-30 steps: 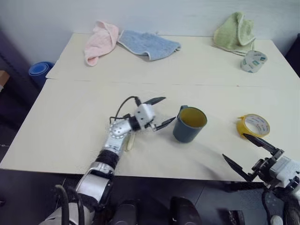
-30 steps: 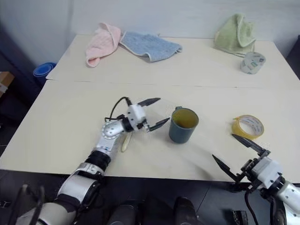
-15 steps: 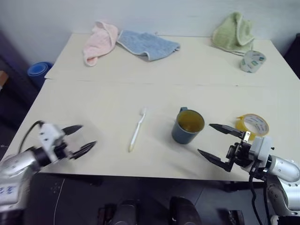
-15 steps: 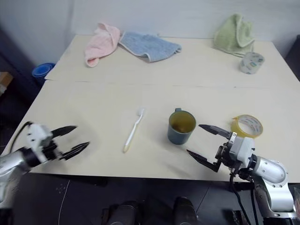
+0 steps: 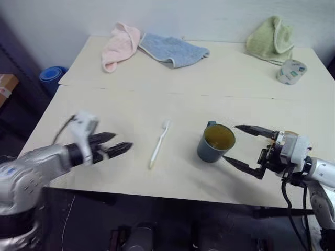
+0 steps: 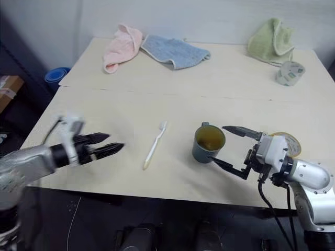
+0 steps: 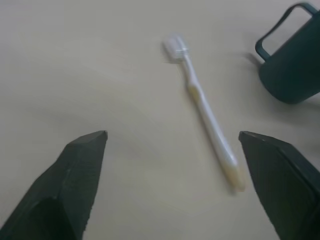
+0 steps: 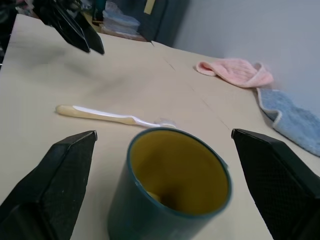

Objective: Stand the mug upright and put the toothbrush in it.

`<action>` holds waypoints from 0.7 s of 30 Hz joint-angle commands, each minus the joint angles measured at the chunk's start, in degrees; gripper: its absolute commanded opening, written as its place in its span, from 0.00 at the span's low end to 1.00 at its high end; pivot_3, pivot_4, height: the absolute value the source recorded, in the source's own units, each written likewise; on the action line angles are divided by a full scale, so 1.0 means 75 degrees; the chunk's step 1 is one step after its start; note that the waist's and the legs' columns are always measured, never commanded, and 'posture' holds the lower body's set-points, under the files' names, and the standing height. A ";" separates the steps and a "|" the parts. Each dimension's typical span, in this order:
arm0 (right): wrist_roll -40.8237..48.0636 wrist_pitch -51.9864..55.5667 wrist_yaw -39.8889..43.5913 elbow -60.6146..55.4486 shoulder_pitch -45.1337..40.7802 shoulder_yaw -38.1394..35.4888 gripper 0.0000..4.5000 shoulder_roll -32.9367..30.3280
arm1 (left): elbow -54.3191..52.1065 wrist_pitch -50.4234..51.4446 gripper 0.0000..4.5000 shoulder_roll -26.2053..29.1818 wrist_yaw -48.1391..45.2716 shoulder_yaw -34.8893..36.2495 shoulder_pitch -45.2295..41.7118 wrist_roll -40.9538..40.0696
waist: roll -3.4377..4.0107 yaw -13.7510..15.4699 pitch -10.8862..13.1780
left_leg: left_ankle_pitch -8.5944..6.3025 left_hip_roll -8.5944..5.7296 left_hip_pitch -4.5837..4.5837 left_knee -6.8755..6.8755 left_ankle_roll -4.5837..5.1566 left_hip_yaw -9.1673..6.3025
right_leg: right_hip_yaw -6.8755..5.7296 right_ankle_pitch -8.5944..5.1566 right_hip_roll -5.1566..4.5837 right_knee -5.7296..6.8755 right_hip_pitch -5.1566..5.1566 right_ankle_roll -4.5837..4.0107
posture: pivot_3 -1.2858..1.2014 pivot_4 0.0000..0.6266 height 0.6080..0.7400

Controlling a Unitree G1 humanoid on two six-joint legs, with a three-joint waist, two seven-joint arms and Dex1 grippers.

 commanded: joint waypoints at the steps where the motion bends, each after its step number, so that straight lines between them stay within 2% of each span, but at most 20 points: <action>1: 0.0023 -0.0231 0.0309 0.0131 0.0776 -0.0879 1.00 -0.0147 | 0.0714 0.0809 0.99 -0.0743 0.0624 -0.1046 -0.0868 0.0496 | -0.0013 -0.0043 -0.0002 | 0.0000 -0.0001 -0.0001 -0.0003 0.0000 0.0021 | -0.0005 0.0000 0.0002 0.0000 0.0000 0.0000 | 0.52 0.24 1.00; 4: -0.0019 -0.0426 0.0334 0.0086 0.1594 -0.1383 1.00 0.0040 | 0.1386 0.0724 0.99 -0.1297 0.0892 -0.1951 -0.1418 0.1199 | -0.0016 -0.0041 0.0000 | 0.0000 0.0008 -0.0002 -0.0008 -0.0001 0.0054 | -0.0004 -0.0001 0.0008 -0.0017 -0.0003 0.0001 | 0.52 0.24 1.00; 9: 0.0039 -0.0869 0.0435 0.0042 0.2827 -0.2002 1.00 0.0509 | 0.1953 0.0106 0.99 -0.1435 0.0643 -0.3056 -0.1598 0.2092 | -0.0001 0.0002 -0.0017 | 0.0013 0.0010 0.0026 -0.0001 -0.0006 0.0093 | 0.0025 -0.0001 0.0008 -0.0033 0.0022 0.0001 | 0.52 0.24 1.00; 13: 0.0091 -0.1301 0.0570 0.0432 0.3413 -0.2297 1.00 0.0883 | 0.2199 -0.0326 0.79 -0.1380 0.0206 -0.3628 -0.1680 0.2524 | 0.0022 0.0042 -0.0031 | 0.0013 0.0006 0.0112 -0.0015 -0.0004 0.0091 | 0.0042 -0.0001 0.0011 -0.0090 0.0126 0.0001 | 0.52 0.24 1.00; 14: 0.0074 -0.1417 0.0615 0.0562 0.3510 -0.2332 1.00 0.0967 | 0.2244 -0.0471 0.72 -0.1347 0.0109 -0.3744 -0.1703 0.2677 | 0.0026 0.0038 -0.0034 | 0.0012 0.0007 0.0143 -0.0034 -0.0004 0.0091 | 0.0042 -0.0002 0.0015 -0.0136 0.0166 0.0000 | 0.52 0.24 1.00; 21: 0.0085 -0.2049 0.0773 0.1118 0.3680 -0.2329 1.00 0.1293 | 0.2425 -0.1099 0.21 -0.1168 -0.0578 -0.4248 -0.1818 0.3476 | 0.0056 0.0038 -0.0052 | 0.0012 0.0004 0.0145 -0.0037 -0.0003 0.0079 | 0.0068 -0.0003 0.0017 -0.0140 0.0174 0.0000 | 0.52 0.24 1.00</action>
